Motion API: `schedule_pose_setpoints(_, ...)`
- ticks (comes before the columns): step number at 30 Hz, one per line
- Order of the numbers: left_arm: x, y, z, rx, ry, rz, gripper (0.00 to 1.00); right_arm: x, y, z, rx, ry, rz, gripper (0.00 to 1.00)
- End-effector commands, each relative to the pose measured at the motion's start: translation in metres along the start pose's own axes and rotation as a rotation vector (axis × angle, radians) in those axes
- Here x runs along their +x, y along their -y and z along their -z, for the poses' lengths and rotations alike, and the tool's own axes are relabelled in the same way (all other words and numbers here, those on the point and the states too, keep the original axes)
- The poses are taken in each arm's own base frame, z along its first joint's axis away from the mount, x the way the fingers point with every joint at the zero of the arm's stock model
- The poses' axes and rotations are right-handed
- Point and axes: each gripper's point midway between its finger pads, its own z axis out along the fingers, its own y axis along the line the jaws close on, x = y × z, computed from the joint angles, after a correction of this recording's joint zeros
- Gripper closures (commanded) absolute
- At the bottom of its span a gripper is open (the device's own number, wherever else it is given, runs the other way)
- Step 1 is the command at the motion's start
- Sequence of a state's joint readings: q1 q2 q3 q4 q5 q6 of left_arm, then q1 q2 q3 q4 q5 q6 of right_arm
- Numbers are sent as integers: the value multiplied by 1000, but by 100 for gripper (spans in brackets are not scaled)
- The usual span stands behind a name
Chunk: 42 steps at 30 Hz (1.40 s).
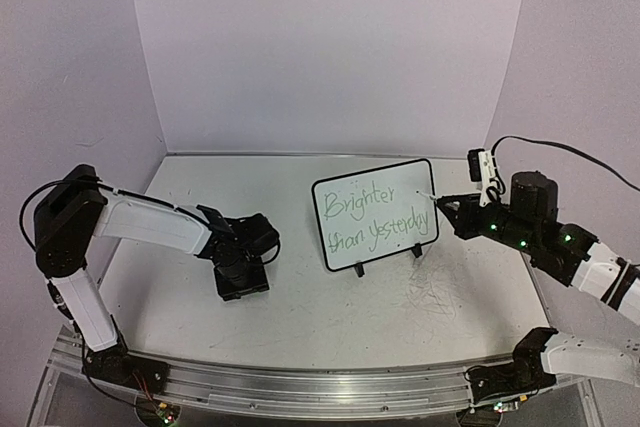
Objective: Write a sentence on the whiteboard
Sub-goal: Pick up the pen cap from the center of the board.
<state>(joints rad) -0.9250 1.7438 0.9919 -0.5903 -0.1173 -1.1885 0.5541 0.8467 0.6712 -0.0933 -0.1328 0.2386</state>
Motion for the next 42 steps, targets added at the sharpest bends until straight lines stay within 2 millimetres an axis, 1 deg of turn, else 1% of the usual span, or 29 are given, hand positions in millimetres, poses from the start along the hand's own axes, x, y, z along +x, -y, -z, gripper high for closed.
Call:
schedule_pose_setpoints(1, -6, 2, -4, -60, 40, 0, 47, -14, -6, 4, -32, 52, 7, 100)
schedule_pose_setpoints(4, -11, -1, -8, -91, 62, -16, 51, -13, -6, 2, -32, 47, 7, 100)
schedule_pose_setpoints(7, -13, 0, -10, -101, 70, -26, 59, -13, -6, 1, -30, 43, 6, 100)
schedule_pose_setpoints(10, -15, 0, -13, -117, 84, -34, 60, -12, -6, 1, -31, 41, 5, 100)
schedule_pose_setpoints(13, -17, 2, -16, -123, 87, -39, 56, -12, -6, 0, -31, 38, 2, 100)
schedule_pose_setpoints(16, -18, 3, -20, -131, 91, -45, 56, -12, -7, 0, -37, 36, -2, 100)
schedule_pose_setpoints(18, -20, 2, -21, -141, 100, -50, 57, -12, -8, 0, -41, 36, -3, 100)
schedule_pose_setpoints(22, -26, -7, -19, -158, 128, -37, 63, -11, -8, 0, -41, 32, -6, 100)
schedule_pose_setpoints(25, -28, -9, -20, -162, 131, -37, 66, -8, -8, -2, -46, 21, -11, 100)
schedule_pose_setpoints(28, -23, -7, -24, -160, 107, -48, 70, -7, -9, -3, -54, 16, -18, 100)
schedule_pose_setpoints(31, -18, -9, -27, -169, 87, -66, 72, -5, -10, -4, -56, 10, -25, 100)
schedule_pose_setpoints(37, -7, -17, -28, -182, 68, -67, 72, -4, -10, -5, -58, 5, -36, 100)
schedule_pose_setpoints(42, -2, -16, -31, -185, 48, -86, 71, -3, -12, -6, -69, -1, -45, 100)
